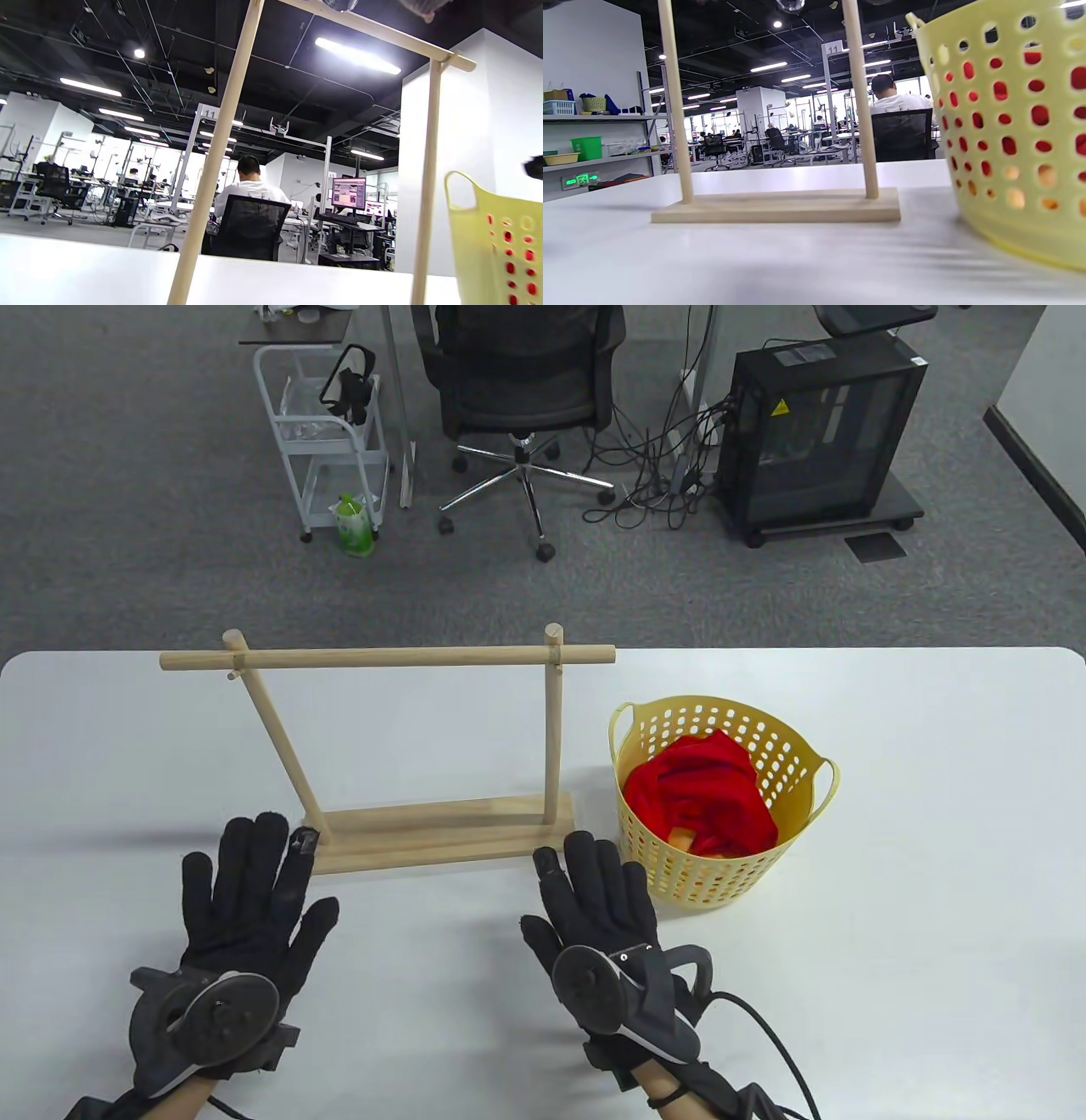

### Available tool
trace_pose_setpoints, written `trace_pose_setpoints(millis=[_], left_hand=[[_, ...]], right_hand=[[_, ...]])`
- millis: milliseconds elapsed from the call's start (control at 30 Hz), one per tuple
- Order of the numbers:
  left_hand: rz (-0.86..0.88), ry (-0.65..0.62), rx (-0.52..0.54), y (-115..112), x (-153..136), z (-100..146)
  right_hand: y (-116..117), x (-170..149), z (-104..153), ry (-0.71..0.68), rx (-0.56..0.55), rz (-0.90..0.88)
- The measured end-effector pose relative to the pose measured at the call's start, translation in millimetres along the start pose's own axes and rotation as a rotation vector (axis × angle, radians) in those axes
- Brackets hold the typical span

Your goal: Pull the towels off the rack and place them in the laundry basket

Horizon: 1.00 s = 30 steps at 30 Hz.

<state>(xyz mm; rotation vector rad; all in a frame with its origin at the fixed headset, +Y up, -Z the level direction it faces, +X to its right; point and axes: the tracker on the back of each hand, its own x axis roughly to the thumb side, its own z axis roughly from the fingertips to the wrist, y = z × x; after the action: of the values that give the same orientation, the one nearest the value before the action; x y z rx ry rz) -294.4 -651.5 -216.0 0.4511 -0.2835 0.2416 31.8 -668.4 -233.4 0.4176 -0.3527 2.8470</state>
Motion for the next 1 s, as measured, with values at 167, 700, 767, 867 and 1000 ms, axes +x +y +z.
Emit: trace_pose_setpoints(millis=[167, 700, 767, 867, 1000], left_hand=[[0.058, 0.016, -0.057, -21.9, -7.7, 22.5], [0.022, 0.012, -0.269, -62.4, -14.4, 34.6], [0.029, 0.017, -0.288, -64.9, -15.6, 34.7], [0.033, 0.018, -0.307, -67.5, -16.4, 34.6], [0.031, 0.016, -0.316, -67.7, -15.5, 34.5]], right_hand=[[18.6, 9.0, 9.4, -0.017, 0.009, -0.002], [46.3, 9.4, 24.9, -0.071, 0.041, 0.026], [47.2, 9.1, 25.0, -0.072, 0.049, 0.030], [47.4, 8.5, 24.8, -0.068, 0.058, 0.026], [46.6, 8.8, 25.0, -0.063, 0.072, 0.027]])
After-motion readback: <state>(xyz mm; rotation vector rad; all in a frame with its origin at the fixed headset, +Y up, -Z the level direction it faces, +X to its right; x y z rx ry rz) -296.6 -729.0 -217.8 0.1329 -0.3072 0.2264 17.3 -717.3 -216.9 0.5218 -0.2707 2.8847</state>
